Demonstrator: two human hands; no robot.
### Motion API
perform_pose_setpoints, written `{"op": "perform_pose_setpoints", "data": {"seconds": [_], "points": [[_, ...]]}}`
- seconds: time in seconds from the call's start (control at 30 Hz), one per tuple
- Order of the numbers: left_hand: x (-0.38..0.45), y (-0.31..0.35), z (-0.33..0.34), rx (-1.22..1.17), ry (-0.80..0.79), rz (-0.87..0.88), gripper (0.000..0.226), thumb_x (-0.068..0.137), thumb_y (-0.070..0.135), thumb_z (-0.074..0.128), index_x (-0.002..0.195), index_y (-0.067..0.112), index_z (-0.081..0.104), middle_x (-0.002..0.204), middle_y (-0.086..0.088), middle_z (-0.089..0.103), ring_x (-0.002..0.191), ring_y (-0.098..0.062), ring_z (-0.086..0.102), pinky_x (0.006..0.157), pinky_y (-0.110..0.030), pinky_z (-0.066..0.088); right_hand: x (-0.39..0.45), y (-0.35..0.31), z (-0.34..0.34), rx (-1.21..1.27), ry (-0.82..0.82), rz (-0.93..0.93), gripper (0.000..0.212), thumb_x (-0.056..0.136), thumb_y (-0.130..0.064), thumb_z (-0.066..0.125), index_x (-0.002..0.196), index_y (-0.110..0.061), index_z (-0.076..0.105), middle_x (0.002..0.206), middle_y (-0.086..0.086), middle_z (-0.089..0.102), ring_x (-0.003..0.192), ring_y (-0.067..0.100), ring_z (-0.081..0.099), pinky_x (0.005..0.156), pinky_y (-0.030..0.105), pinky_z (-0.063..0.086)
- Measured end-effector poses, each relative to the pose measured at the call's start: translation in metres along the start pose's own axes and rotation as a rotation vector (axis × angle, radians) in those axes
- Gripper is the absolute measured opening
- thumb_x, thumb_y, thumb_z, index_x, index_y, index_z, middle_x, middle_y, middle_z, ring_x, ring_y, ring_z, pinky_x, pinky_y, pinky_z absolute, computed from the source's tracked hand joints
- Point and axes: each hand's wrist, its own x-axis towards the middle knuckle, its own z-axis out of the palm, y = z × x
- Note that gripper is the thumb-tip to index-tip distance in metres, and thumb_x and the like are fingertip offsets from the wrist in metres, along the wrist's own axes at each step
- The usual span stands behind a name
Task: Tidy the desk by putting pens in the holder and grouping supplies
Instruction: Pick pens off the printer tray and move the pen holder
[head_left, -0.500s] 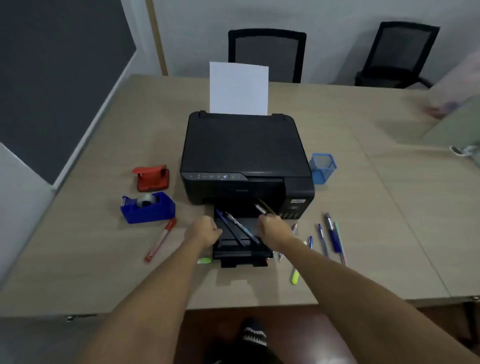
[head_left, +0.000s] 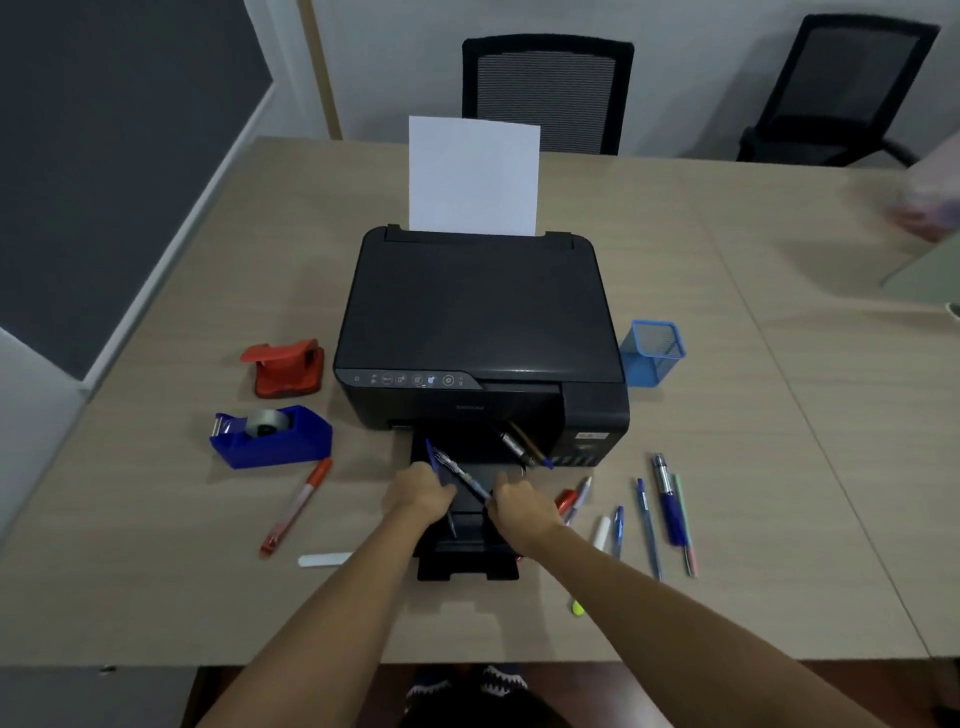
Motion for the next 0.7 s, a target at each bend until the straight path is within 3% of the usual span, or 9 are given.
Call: {"op": "perform_pose_setpoints", "data": {"seconds": [0.1, 0.17, 0.23, 0.33, 0.43, 0.6, 0.7], "points": [[-0.008, -0.012, -0.02, -0.066, -0.102, 0.104, 0.03, 0.087, 0.029, 0.058, 0.062, 0.013, 0.056, 0.076, -0.013, 0.07, 0.081, -0.031, 0.073, 0.074, -0.036, 0.056, -0.01, 0.002, -0.016, 0.105, -0.018, -0.026, 0.012, 0.1, -0.02, 0.038, 0.101, -0.009, 0.041, 0.105, 0.023, 0.064, 0.089, 0.038, 0.064, 0.062, 0.039, 0.041], [-0.027, -0.023, -0.046, -0.088, -0.162, 0.201, 0.028, 0.09, 0.022, 0.057, 0.065, 0.012, 0.059, 0.069, -0.01, 0.069, 0.07, -0.024, 0.073, 0.072, -0.037, 0.058, -0.026, 0.007, -0.035, 0.205, 0.009, -0.062, 0.014, 0.101, -0.024, 0.037, 0.095, -0.011, 0.039, 0.096, 0.022, 0.063, 0.078, 0.035, 0.059, 0.061, 0.038, 0.039], [-0.047, -0.027, -0.079, -0.082, -0.236, 0.288, 0.024, 0.093, 0.018, 0.057, 0.07, 0.013, 0.06, 0.067, -0.003, 0.068, 0.061, -0.013, 0.067, 0.058, -0.027, 0.055, -0.048, 0.017, -0.058, 0.314, 0.088, -0.076, 0.018, 0.101, -0.025, 0.039, 0.097, -0.008, 0.044, 0.088, 0.018, 0.062, 0.071, 0.028, 0.052, 0.06, 0.034, 0.037], [-0.069, -0.007, -0.124, -0.186, -0.307, 0.397, 0.023, 0.095, 0.013, 0.053, 0.072, 0.012, 0.054, 0.07, -0.005, 0.071, 0.062, -0.009, 0.069, 0.057, -0.025, 0.05, -0.075, 0.047, -0.094, 0.451, 0.34, -0.055, 0.015, 0.098, -0.022, 0.047, 0.095, -0.009, 0.053, 0.08, 0.01, 0.068, 0.067, 0.024, 0.057, 0.058, 0.028, 0.038], [-0.068, 0.048, -0.139, -0.283, -0.291, 0.503, 0.019, 0.096, 0.011, 0.05, 0.078, 0.007, 0.055, 0.072, -0.012, 0.072, 0.062, -0.021, 0.073, 0.057, -0.032, 0.054, -0.078, 0.091, -0.125, 0.538, 0.568, 0.093, 0.012, 0.095, -0.018, 0.052, 0.086, -0.011, 0.056, 0.076, 0.007, 0.069, 0.066, 0.024, 0.061, 0.063, 0.033, 0.045], [-0.047, 0.171, -0.108, -0.11, -0.158, 0.676, 0.019, 0.095, 0.014, 0.05, 0.093, 0.001, 0.063, 0.072, -0.006, 0.066, 0.051, -0.014, 0.066, 0.046, -0.02, 0.051, -0.044, 0.168, -0.163, 0.575, 0.749, 0.34, 0.011, 0.091, -0.014, 0.057, 0.086, -0.005, 0.06, 0.079, 0.015, 0.071, 0.069, 0.03, 0.059, 0.064, 0.032, 0.041], [-0.02, 0.246, -0.075, 0.002, -0.031, 0.712, 0.024, 0.094, 0.012, 0.051, 0.093, -0.004, 0.069, 0.083, -0.015, 0.07, 0.065, -0.024, 0.068, 0.061, -0.03, 0.059, -0.019, 0.206, -0.178, 0.537, 0.784, 0.385, 0.011, 0.089, -0.011, 0.059, 0.087, -0.001, 0.062, 0.08, 0.019, 0.069, 0.068, 0.026, 0.053, 0.064, 0.031, 0.041]]}}
